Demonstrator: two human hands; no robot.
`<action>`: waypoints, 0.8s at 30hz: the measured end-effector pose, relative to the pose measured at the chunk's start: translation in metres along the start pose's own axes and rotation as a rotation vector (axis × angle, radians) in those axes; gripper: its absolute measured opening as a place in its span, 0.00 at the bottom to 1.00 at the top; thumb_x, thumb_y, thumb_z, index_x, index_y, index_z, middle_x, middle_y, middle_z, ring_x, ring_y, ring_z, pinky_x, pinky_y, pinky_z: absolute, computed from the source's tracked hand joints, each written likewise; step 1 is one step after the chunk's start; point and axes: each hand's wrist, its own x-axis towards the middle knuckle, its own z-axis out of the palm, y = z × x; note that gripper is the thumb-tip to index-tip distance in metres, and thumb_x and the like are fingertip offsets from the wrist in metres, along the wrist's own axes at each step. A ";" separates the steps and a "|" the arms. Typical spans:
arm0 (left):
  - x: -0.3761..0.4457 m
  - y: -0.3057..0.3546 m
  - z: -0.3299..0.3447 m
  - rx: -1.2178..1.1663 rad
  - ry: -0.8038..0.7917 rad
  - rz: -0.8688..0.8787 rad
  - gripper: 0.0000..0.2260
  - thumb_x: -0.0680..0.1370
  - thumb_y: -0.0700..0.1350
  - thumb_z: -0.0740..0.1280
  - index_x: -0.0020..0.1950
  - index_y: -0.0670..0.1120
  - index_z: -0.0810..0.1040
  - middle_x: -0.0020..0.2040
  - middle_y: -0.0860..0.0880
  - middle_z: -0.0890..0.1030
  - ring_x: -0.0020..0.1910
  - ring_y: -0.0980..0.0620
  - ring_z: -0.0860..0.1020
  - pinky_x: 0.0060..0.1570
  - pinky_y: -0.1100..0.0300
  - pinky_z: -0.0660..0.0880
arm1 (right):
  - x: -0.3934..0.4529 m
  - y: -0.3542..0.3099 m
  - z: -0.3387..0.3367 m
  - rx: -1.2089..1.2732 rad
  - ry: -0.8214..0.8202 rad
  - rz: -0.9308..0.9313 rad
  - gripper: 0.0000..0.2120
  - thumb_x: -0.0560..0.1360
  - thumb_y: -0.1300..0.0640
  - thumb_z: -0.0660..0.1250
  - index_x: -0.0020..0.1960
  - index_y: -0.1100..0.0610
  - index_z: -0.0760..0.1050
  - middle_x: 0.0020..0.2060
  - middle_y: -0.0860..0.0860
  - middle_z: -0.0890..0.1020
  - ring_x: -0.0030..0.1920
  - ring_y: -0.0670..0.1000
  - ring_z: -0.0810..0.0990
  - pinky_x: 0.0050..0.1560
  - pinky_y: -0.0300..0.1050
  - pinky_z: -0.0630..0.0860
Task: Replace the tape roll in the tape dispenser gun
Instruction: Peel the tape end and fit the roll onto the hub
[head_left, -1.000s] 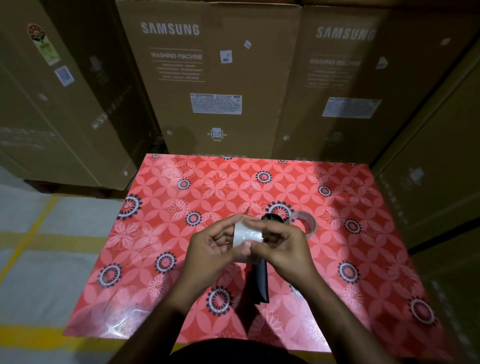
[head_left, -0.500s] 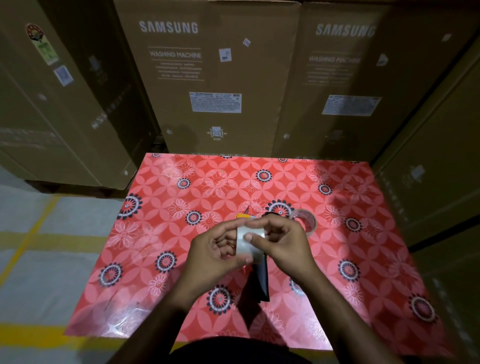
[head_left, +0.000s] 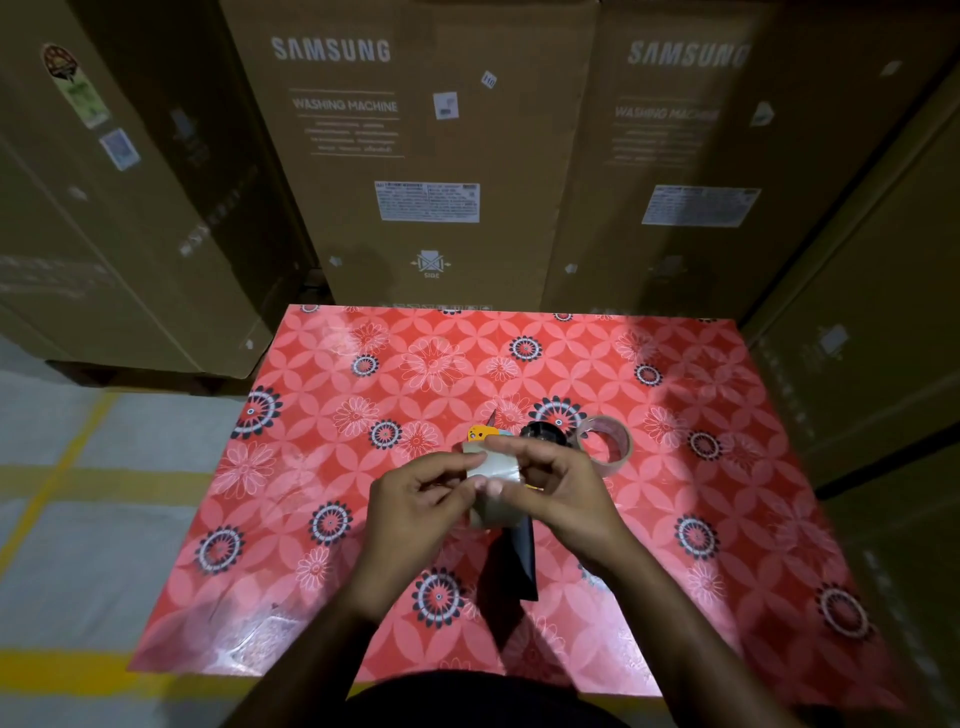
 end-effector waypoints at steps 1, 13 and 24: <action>-0.001 -0.001 0.000 0.033 0.009 0.024 0.11 0.74 0.35 0.74 0.51 0.50 0.87 0.48 0.53 0.87 0.48 0.55 0.84 0.47 0.64 0.78 | 0.000 0.001 0.001 -0.006 -0.018 0.008 0.23 0.70 0.62 0.77 0.64 0.59 0.79 0.54 0.56 0.86 0.56 0.56 0.84 0.55 0.51 0.81; 0.001 -0.012 0.003 0.483 0.185 0.218 0.09 0.77 0.57 0.65 0.45 0.56 0.82 0.49 0.58 0.77 0.57 0.55 0.67 0.54 0.69 0.63 | 0.001 0.015 0.012 0.145 0.086 0.143 0.23 0.64 0.60 0.80 0.56 0.62 0.77 0.41 0.61 0.84 0.43 0.56 0.83 0.44 0.50 0.81; 0.003 -0.013 0.002 0.301 0.204 0.147 0.06 0.80 0.47 0.65 0.46 0.49 0.78 0.39 0.57 0.81 0.38 0.59 0.78 0.37 0.68 0.69 | -0.009 0.019 0.016 0.000 -0.081 0.048 0.09 0.74 0.58 0.73 0.53 0.61 0.82 0.47 0.62 0.84 0.46 0.54 0.82 0.48 0.52 0.78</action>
